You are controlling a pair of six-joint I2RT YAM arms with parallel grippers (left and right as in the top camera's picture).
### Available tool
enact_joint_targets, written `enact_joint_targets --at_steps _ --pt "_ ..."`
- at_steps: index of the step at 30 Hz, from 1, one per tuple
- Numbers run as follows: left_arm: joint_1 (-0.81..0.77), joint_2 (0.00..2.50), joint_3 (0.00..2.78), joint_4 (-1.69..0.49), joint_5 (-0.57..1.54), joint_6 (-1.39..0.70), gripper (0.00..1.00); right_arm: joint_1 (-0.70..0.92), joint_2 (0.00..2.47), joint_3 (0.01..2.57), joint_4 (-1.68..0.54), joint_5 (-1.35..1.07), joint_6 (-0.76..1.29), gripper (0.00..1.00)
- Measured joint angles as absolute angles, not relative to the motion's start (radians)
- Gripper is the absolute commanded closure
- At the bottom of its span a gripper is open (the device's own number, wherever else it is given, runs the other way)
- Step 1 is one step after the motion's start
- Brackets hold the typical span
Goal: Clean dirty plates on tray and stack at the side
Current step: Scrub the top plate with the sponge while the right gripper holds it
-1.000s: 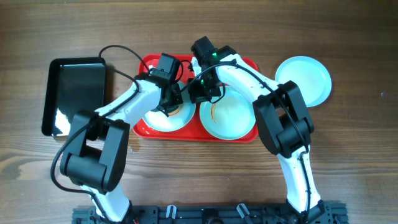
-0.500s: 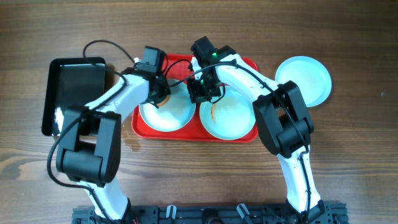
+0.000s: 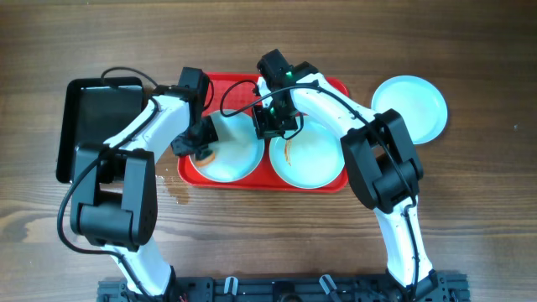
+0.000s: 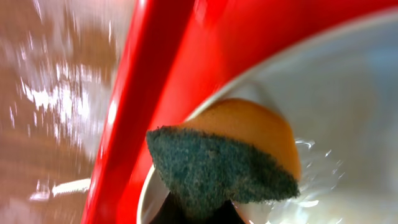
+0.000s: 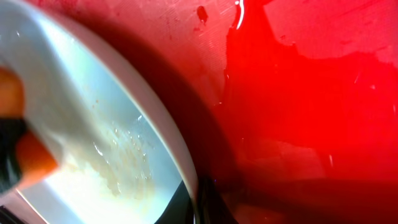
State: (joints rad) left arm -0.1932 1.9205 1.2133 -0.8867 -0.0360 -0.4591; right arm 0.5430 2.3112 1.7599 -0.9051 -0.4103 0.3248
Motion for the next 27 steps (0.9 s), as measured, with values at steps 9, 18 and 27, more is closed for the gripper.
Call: enact_joint_targets --at_steps 9,18,27 --pt "-0.187 1.918 1.204 -0.933 0.037 -0.458 0.96 0.543 2.311 1.76 -0.905 -0.405 0.323 0.96" --pt "-0.185 1.914 1.193 -0.649 0.153 -0.458 0.96 0.534 2.311 1.76 -0.903 -0.4 0.336 0.96" --pt "-0.202 1.915 1.187 -0.63 0.217 -0.458 0.96 0.534 2.311 1.76 -0.896 -0.4 0.336 0.96"
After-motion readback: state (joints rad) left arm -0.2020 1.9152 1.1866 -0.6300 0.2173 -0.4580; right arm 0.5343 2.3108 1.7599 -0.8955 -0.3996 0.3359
